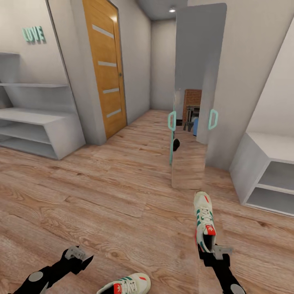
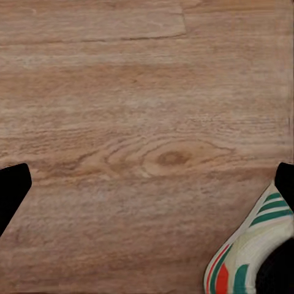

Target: Pick up the two gym shoes and the two sandals from the corridor floor and place them onto the hallstand (shoe rack) in the corridor, making sure they are on the rack and not on the floor. Arrange them so the two gym shoes are next to each other and the two sandals are next to each other.

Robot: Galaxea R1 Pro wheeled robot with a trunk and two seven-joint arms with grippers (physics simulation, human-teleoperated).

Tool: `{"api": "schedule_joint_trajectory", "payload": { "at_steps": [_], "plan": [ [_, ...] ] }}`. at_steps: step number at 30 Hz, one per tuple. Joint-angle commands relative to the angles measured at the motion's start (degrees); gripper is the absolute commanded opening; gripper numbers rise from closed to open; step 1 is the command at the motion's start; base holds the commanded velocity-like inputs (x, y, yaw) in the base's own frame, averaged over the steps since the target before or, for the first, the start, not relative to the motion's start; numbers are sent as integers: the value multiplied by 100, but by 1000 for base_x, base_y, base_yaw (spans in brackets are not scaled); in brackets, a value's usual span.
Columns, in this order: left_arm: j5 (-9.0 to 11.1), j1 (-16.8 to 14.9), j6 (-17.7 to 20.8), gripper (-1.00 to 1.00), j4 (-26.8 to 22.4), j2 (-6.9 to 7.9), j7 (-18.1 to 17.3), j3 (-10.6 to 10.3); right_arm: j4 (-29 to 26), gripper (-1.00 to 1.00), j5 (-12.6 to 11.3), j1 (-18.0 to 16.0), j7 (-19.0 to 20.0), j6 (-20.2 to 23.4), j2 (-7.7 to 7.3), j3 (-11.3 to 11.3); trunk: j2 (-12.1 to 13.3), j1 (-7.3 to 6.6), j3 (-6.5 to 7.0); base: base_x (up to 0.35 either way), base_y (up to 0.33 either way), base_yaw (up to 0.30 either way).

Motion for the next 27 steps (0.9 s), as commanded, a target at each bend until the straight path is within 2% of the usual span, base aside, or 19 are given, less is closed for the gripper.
{"api": "schedule_joint_trajectory", "payload": {
  "at_steps": [1, 3, 4, 8, 9, 12, 13, 18, 27],
  "plan": [
    [-77, -7, -33, 100, 1, 41, -132, 28, -108, -100, -2, -1, -14, 46, 0, 3, -2, -1, -5, 0, 0, 0],
    [-118, -12, -27, 100, 0, 119, -292, 27, -335, -100, -4, -1, -15, 225, 2, 5, -2, -1, -5, 0, 0, 0],
    [-179, -17, -22, 100, 0, 190, -398, 23, -577, -100, -5, -3, -15, 478, 5, 9, -2, -1, -5, 0, 0, 0],
    [-385, -30, -15, 100, -1, 283, -513, 21, -1084, -100, -7, -11, -6, 1128, 7, 12, -2, -1, -5, 0, 0, 0],
    [-530, -34, -9, 100, -1, 303, -542, 19, -1338, -100, -7, -14, -3, 1460, 8, 13, -2, -1, -5, 0, 0, 0],
    [-784, -35, 0, 100, 5, 303, -565, 17, -1712, -100, -7, -16, -4, 1899, 11, 13, -2, -1, -5, 0, 0, 0],
    [-964, -33, 6, 100, 12, 302, -571, 14, -1948, -100, -7, -17, -3, 2126, 13, 14, -2, -1, -5, 0, 0, 0],
    [-1419, 5, 13, 100, 29, 283, -573, 33, -2533, -100, -9, -19, 1, 2488, 17, 17, -2, -1, -5, 0, 0, 0],
    [-1626, 46, 11, 100, 5, 186, -584, 32, -2699, -100, -1, -19, 2, 2589, 12, 16, -2, -1, -5, 0, 0, 0]
  ]
}}
